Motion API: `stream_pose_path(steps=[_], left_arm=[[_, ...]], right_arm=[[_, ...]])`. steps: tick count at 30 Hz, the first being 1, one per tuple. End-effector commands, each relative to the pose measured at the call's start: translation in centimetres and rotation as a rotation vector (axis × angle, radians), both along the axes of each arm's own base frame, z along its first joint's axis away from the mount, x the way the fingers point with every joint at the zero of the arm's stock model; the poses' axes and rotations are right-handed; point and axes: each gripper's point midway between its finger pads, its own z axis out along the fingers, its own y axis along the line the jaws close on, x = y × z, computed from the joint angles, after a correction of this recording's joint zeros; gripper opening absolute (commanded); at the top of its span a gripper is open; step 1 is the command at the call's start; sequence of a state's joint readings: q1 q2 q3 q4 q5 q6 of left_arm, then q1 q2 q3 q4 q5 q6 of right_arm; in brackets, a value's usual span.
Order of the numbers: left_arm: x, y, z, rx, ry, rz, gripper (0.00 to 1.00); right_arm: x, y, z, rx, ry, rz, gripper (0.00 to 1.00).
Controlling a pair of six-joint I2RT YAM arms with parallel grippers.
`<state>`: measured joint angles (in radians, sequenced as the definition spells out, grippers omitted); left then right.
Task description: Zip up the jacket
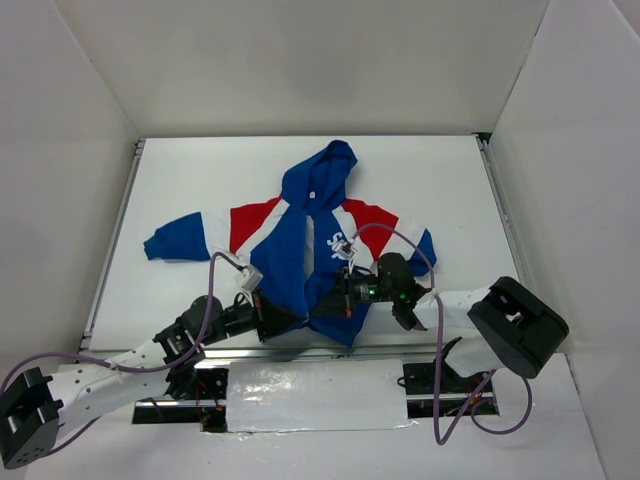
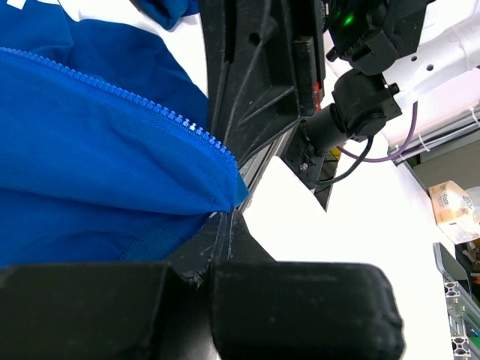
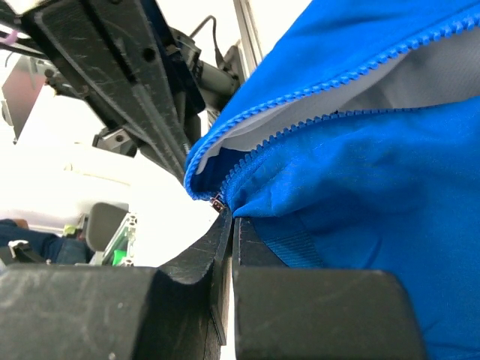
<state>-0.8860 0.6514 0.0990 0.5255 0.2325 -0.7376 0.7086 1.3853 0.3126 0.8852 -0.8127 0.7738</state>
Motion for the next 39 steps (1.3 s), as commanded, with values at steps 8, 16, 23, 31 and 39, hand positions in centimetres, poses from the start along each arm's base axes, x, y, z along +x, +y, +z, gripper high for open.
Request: stream_pose_path(steps=[8,16,23,31,39], left_arm=[[-2.6,-1.2,1.2,-0.059,-0.044,-0.17,0.0],[-2.4,-0.7,1.3,-0.06,-0.052,-0.143,0.0],[-1.2,-0.2,-0.2,-0.007,-0.005,-0.057,0.0],[-0.8,-0.2,0.2,-0.02,-0.022,-0.042,0.0],[-0.7,-0.2,0.2,-0.014,-0.023,-0.036,0.0]], right_arm=[[1.7,-0.1,7.1,0.207,-0.227,-0.103,0.0],[2.1,-0.2,7.7,0.218,-0.238,-0.1,0.0],[2.5,-1.1,8.7,0.24,-0.222,-0.122,0.0],[1.4,-1.3,8.6,0.24,-0.227,-0.068,0.0],[-0.1,-1.2,7.8,0.248,-0.17,0.024,0.0]])
